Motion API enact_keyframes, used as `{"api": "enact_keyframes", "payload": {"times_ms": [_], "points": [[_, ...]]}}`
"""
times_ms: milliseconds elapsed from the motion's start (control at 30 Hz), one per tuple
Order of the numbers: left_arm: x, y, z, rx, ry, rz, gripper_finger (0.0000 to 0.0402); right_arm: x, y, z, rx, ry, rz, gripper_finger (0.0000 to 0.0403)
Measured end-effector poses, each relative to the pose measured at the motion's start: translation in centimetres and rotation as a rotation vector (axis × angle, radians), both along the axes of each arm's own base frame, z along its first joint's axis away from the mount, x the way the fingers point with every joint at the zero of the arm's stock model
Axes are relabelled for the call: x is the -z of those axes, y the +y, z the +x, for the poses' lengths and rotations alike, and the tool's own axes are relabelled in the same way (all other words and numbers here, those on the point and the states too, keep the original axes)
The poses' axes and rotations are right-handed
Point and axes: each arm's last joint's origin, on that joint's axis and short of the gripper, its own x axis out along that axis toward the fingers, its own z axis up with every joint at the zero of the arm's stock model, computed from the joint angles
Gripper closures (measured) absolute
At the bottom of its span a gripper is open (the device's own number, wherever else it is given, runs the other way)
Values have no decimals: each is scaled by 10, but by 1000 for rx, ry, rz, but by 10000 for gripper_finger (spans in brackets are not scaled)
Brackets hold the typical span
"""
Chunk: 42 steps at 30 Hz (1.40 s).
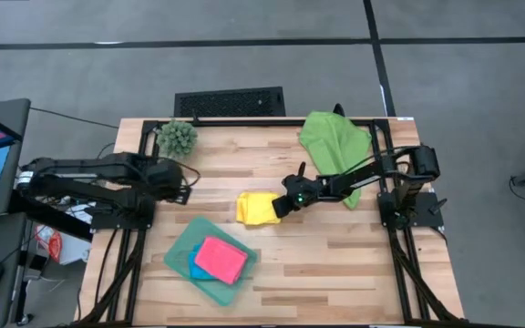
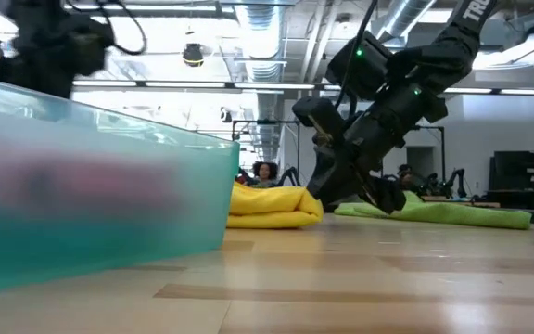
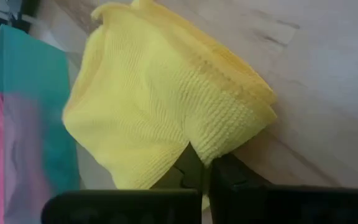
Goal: Fold microfiber towels
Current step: Put the folded yellow microfiber towel into the bin
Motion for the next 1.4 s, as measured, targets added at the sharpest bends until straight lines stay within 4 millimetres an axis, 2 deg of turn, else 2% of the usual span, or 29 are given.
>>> {"api": "enact_keyframes", "payload": {"times_ms": [100,200,367,567,667,867,967,1200,1400], "points": [[-3,-10,-18,-62,34,19,395,-10,-3,-2,-4,-20,-15,383],[3,-18,-24,-70,48,-9,396,-19,-5,-4,-4,-35,-24,389],[28,-33,-22,-48,103,-79,400,-27,-8,-7,7,-39,-24,384],[35,-45,-12,-32,139,-60,401,-38,-7,-11,6,-60,-21,386],[46,-55,0,-4,88,-176,401,-51,-8,-13,6,-103,-23,383],[66,-65,15,-25,96,-179,401,-79,-13,-22,12,-193,-53,386],[73,-72,30,-21,21,-217,401,-92,-13,-29,4,-221,-67,385],[97,-85,68,-43,-101,-290,401,-111,-11,-41,-5,-253,-80,385],[124,-88,114,-82,-272,-352,402,-124,-4,-47,-38,-302,-88,382]]}}
